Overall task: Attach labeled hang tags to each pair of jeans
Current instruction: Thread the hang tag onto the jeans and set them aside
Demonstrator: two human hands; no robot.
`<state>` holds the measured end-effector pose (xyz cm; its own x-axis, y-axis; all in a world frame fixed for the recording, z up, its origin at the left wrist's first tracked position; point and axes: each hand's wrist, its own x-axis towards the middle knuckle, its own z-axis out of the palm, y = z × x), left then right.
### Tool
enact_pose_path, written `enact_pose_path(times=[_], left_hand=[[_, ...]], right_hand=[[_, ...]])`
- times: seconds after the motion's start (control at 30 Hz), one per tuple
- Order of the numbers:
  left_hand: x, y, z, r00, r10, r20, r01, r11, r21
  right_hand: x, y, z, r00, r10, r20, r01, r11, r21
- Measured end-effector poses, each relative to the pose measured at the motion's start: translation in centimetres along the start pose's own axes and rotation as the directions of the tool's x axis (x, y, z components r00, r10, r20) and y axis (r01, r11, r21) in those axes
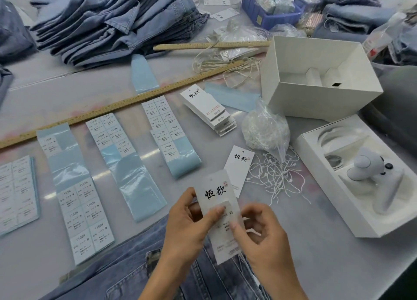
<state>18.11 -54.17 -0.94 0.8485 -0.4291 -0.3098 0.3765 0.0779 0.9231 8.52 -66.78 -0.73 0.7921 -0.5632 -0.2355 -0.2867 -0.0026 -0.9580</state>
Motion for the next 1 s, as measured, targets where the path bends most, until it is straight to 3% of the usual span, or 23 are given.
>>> enact_pose_path(times=[0.13, 0.23, 0.33, 0.4, 0.47, 0.53, 0.57, 0.63, 0.8, 0.93, 1.0], left_hand=[[-0.2, 0.1, 0.0, 1.000, -0.006, -0.016, 0.006, 1.000, -0.021], [-0.5, -0.4, 0.0, 0.993, 0.000, -0.118, 0.002, 1.000, 0.020], [-0.9, -1.2, -0.1, 0.965, 0.008, -0.263, -0.003, 1.000, 0.019], [-1.1, -1.5, -0.3, 0.944, -0.011, -0.331, 0.020, 1.000, 0.023], [-1.2, -1.7, -0.8, 0.934, -0.041, -0.355, 0.057, 0.998, 0.035], [-1.4, -1.8, -1.3, 0.929, -0.067, -0.363, 0.088, 0.995, 0.042], [-1.6, -1.7, -1.5, 0.929, -0.077, -0.363, 0.100, 0.994, 0.043], [-1.8, -1.9, -1.9, 0.930, -0.095, -0.356, 0.114, 0.993, 0.033], [-2.3, -2.3, -2.2, 0.940, -0.116, -0.322, 0.132, 0.991, 0.027], [-2.5, -2.5, -2.3, 0.953, -0.112, -0.280, 0.128, 0.991, 0.040], [-2.5, -2.9, -2.4, 0.952, -0.124, -0.279, 0.140, 0.990, 0.036]], right_hand=[[-0.5, -0.4, 0.6, 0.989, 0.125, 0.077, -0.134, 0.982, 0.133], [-1.2, -0.3, 0.7, 0.976, 0.120, 0.180, -0.126, 0.992, 0.022], [-1.4, -0.2, 0.2, 0.916, 0.128, 0.380, -0.136, 0.991, -0.006], [-0.1, 0.7, -1.0, 0.953, 0.098, 0.287, -0.114, 0.993, 0.040], [2.2, 2.7, -3.5, 1.000, -0.006, 0.018, 0.008, 0.992, -0.124], [4.6, 4.9, -6.4, 0.971, -0.227, -0.081, 0.157, 0.851, -0.500], [5.5, 5.8, -7.6, 0.947, -0.318, -0.041, 0.215, 0.725, -0.654], [6.9, 7.5, -9.4, 0.909, -0.404, 0.100, 0.317, 0.516, -0.796], [9.5, 8.7, -11.0, 0.791, -0.504, 0.348, 0.520, 0.254, -0.815], [11.0, 8.0, -10.9, 0.659, -0.482, 0.578, 0.641, -0.043, -0.766], [11.3, 7.4, -10.0, 0.670, -0.422, 0.610, 0.645, -0.075, -0.760]])
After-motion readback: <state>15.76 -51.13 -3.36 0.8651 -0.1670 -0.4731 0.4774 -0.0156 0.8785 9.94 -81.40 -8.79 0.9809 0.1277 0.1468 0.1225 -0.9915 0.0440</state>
